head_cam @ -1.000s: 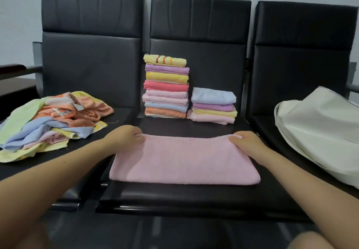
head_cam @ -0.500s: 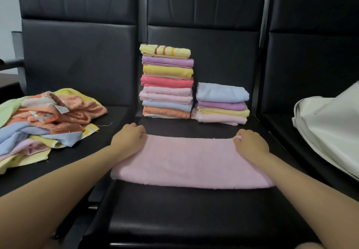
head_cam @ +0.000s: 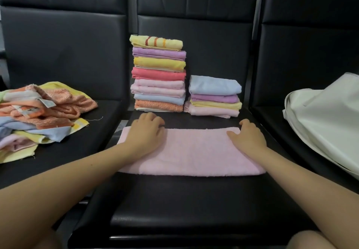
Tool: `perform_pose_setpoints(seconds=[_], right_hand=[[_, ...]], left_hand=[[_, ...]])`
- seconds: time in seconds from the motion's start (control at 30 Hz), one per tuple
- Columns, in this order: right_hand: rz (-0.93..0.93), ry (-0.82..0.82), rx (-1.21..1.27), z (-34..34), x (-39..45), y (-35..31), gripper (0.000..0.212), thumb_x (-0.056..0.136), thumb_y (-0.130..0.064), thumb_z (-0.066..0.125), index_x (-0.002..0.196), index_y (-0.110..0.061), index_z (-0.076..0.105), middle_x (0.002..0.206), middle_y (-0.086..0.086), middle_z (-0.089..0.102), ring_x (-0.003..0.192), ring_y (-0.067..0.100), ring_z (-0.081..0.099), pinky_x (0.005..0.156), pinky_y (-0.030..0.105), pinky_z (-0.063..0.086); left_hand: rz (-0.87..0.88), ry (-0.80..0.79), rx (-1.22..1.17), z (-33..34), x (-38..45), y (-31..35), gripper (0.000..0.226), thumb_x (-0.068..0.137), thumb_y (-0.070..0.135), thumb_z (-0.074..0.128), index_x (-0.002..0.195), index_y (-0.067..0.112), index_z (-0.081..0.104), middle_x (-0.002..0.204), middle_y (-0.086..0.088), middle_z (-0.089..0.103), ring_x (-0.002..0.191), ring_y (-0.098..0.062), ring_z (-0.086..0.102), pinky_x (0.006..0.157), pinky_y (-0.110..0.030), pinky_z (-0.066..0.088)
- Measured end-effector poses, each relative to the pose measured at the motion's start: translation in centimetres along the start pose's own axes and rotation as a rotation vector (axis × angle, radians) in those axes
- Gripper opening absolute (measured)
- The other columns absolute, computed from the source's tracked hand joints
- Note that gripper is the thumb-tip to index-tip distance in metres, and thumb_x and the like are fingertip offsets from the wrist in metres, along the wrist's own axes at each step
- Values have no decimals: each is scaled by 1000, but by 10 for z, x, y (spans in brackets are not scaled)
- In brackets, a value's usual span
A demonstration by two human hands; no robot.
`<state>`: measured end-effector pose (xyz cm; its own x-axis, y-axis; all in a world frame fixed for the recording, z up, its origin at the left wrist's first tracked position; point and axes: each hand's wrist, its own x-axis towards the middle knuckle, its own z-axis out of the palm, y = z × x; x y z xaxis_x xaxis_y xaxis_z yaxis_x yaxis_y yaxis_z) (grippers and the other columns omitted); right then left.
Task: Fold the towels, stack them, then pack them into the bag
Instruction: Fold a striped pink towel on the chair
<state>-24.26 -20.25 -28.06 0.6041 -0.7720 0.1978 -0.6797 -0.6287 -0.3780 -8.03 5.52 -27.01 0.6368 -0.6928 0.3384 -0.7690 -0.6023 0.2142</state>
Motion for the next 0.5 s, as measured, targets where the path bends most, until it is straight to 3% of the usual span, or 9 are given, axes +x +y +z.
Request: perform_pose_setpoints(seconds=[0.13, 0.2, 0.27, 0.37, 0.5], right_hand=[[83, -130, -141, -13, -11, 5, 50, 87, -65, 49, 86, -16, 55, 85, 1, 59, 80, 20, 59, 59, 30, 41], [80, -194, -167, -22, -18, 3, 50, 85, -68, 49, 79, -18, 54, 79, -2, 56, 77, 18, 59, 59, 28, 40], [55, -281, -103, -32, -24, 1, 43, 86, -60, 54, 78, -18, 53, 79, -1, 55, 73, 15, 56, 57, 27, 38], [44, -381, 185, -43, -30, 2, 21, 89, -35, 62, 87, -15, 59, 90, 2, 58, 78, 15, 55, 59, 25, 39], [267, -317, 660, -51, -32, 1, 25, 90, -21, 64, 111, -8, 59, 109, 11, 61, 95, 25, 59, 82, 33, 48]], left_hand=[[84, -228, -68, 2, -20, 65, 45, 101, 45, 33, 135, 21, 51, 143, -4, 42, 133, -24, 34, 107, -39, 32], [59, -441, -65, 7, -30, 88, 51, 102, 48, 29, 145, 23, 38, 154, -6, 27, 142, -25, 21, 115, -43, 20], [66, -546, 29, 17, -36, 101, 59, 101, 52, 23, 153, 24, 18, 162, -6, 7, 148, -23, 5, 119, -48, 6], [69, -506, 72, 28, -32, 105, 63, 101, 54, 21, 155, 25, 7, 163, -4, -2, 149, -21, -3, 119, -50, -1], [102, -374, -13, 31, -19, 107, 54, 101, 46, 32, 150, 25, 29, 159, -6, 19, 145, -23, 15, 118, -44, 12]])
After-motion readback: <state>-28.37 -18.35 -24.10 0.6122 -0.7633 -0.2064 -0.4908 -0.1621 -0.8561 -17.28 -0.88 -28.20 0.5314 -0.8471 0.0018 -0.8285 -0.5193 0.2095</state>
